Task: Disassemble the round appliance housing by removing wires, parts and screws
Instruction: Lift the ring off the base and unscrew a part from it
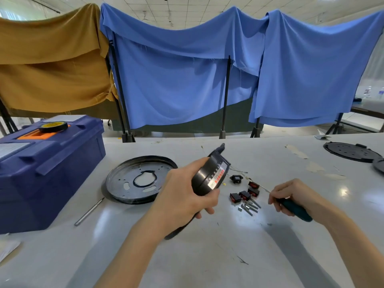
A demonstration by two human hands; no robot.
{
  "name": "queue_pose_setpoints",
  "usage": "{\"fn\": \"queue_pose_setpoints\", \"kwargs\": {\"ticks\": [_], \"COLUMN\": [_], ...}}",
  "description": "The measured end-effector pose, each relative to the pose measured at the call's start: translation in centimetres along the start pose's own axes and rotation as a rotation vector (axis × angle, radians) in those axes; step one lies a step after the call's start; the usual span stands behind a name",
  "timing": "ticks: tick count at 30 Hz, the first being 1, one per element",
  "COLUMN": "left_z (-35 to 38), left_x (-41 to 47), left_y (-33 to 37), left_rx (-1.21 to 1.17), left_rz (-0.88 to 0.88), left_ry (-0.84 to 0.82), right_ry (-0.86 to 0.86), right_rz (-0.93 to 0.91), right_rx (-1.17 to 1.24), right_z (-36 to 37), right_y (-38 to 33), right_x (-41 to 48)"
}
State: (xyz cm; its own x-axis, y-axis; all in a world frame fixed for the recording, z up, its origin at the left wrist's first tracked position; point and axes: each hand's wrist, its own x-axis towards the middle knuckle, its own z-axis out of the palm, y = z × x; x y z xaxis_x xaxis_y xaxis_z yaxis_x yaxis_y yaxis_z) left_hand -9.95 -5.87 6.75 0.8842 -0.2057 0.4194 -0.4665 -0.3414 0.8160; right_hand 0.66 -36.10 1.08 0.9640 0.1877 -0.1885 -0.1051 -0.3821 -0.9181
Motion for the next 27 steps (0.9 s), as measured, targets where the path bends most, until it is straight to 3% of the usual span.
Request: {"fn": "queue_pose_setpoints", "kwargs": {"ticks": [10, 17, 23, 27], "left_z": [2.5, 4.6, 6.7, 6.8], "left_x": [-1.2, -2.3, -3.4, -4.3], "left_y": [-1.5, -3.2, -4.0, -4.3], "left_rx": [0.468, 0.866, 1.074, 1.214], "left_rz": [0.083, 0.113, 0.173, 0.238], "left_ry": [-0.101, -0.253, -0.404, -0.385], "right_ry": [0.075, 0.044, -0.069, -0.073], "right_rz": [0.260, 0.325, 0.432, 0.441], "right_rx": [-0.498, -0.860, -1.006, -1.031], "right_z": [-0.1, 0.7, 1.3, 1.2], "right_y": [0.1, -3.2, -6.1, -6.3], "right_x": [0.1, 0.7, 0.8, 0.5]}}
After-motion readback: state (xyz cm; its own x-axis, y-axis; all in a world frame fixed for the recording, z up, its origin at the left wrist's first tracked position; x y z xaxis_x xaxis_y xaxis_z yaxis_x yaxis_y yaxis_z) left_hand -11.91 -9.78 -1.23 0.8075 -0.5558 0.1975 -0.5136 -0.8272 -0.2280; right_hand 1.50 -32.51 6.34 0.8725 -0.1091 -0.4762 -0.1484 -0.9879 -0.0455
